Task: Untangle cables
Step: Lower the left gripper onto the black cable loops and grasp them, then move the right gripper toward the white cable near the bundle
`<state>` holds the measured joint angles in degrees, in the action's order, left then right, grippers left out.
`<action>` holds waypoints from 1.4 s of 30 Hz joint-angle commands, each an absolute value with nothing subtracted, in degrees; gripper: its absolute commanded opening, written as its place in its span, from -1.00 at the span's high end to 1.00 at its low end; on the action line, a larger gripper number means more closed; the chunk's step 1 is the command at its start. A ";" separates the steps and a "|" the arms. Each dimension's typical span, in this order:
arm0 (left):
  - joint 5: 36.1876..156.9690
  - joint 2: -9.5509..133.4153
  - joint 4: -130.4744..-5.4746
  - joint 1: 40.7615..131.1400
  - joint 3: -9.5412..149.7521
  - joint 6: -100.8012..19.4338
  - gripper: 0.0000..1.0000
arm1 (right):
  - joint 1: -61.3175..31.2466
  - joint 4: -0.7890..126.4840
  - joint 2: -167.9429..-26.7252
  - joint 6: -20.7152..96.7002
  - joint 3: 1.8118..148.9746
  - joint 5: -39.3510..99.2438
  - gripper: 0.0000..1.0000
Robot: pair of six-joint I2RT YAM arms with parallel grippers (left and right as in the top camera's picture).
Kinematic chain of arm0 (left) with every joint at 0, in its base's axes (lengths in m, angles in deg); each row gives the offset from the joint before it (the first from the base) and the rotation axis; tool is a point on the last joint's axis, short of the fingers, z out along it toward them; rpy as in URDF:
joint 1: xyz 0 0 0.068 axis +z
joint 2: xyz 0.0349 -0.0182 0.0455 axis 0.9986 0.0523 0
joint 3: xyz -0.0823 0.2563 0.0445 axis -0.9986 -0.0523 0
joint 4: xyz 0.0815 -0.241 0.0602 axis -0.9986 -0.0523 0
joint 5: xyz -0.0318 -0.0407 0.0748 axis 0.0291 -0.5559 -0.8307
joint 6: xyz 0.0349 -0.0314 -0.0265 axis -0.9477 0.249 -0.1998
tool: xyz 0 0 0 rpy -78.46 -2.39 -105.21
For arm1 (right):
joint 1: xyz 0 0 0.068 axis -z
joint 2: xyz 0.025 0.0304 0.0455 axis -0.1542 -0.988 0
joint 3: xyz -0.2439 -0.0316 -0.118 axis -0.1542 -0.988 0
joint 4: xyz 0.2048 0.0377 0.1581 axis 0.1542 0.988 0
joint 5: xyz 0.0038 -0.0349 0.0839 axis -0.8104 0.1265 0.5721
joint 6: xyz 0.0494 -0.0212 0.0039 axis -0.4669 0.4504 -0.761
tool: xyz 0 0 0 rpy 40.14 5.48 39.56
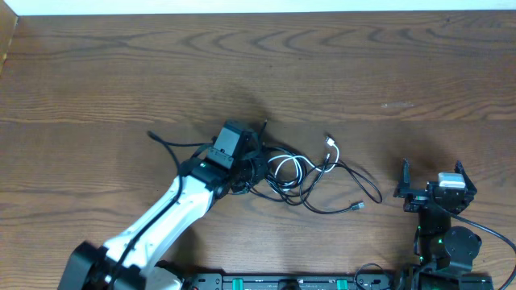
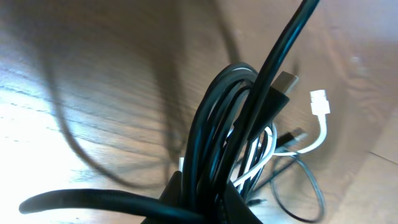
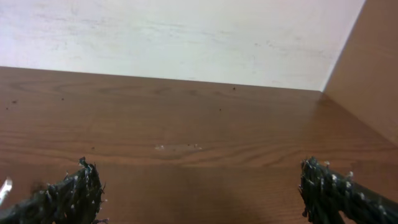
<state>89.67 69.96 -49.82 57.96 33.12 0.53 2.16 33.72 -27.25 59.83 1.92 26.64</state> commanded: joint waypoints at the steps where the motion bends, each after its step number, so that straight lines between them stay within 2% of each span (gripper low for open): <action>1: 89.43 64.61 -49.52 57.83 34.30 -1.94 0.85 | 2.40 33.94 -26.94 59.24 1.81 26.98 -0.98; 14: 89.69 50.45 -48.84 57.83 34.30 -6.23 0.85 | 2.37 33.96 -26.94 59.24 1.81 26.98 -0.98; 37: 91.00 50.51 -49.36 57.83 34.28 -8.76 0.85 | 2.37 33.88 -26.94 59.08 1.81 28.56 -0.98; 42: 90.74 50.51 -49.32 57.83 34.28 -8.78 0.85 | 2.37 33.85 -26.94 45.01 1.81 28.56 -0.98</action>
<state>90.04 50.73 -49.45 57.96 33.12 -7.95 2.16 33.70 -27.23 55.26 1.92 27.60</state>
